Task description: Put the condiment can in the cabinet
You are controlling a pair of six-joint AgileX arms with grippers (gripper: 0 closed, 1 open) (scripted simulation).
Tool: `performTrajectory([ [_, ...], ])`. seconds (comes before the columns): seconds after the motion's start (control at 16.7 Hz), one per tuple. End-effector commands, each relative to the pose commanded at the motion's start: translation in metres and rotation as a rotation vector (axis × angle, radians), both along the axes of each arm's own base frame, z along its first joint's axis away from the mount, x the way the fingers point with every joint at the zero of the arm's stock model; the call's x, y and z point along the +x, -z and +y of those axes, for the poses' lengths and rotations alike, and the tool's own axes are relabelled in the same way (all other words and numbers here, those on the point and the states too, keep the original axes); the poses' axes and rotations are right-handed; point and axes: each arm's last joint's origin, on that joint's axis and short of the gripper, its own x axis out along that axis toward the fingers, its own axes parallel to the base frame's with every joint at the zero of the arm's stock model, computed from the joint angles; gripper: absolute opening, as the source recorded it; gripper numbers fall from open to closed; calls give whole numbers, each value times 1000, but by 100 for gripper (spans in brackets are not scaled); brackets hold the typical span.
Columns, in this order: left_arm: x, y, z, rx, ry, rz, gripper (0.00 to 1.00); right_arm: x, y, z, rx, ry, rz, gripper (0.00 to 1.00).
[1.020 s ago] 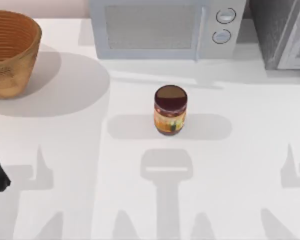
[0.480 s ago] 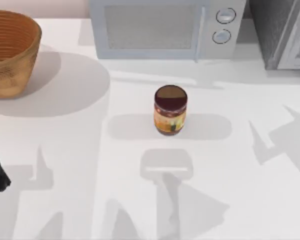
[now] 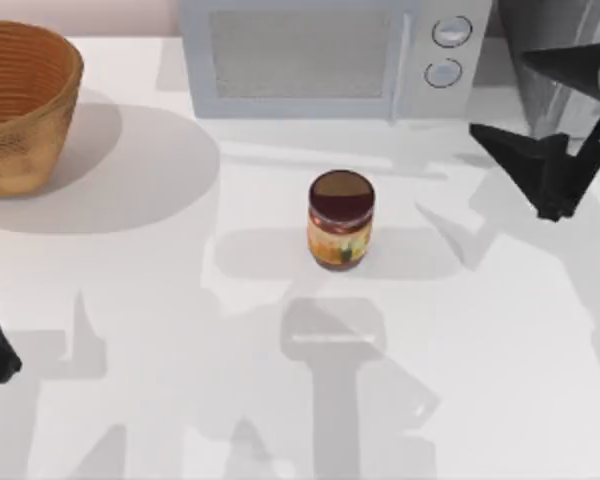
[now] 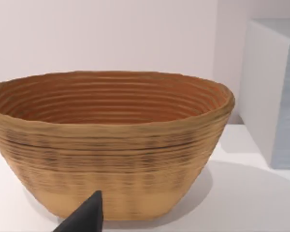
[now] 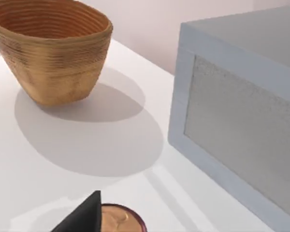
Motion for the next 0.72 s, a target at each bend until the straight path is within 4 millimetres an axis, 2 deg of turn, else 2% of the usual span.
performTrajectory([
  [0.18, 0, 0, 0, 0, 0, 0, 100, 47, 43, 18, 4, -187, 26, 100],
  [0.36, 0, 0, 0, 0, 0, 0, 100, 79, 96, 34, 21, -353, 44, 100],
  [0.54, 0, 0, 0, 0, 0, 0, 100, 96, 146, 46, 44, -487, 50, 100],
  [0.72, 0, 0, 0, 0, 0, 0, 100, 103, 181, 54, 63, -575, 49, 100],
])
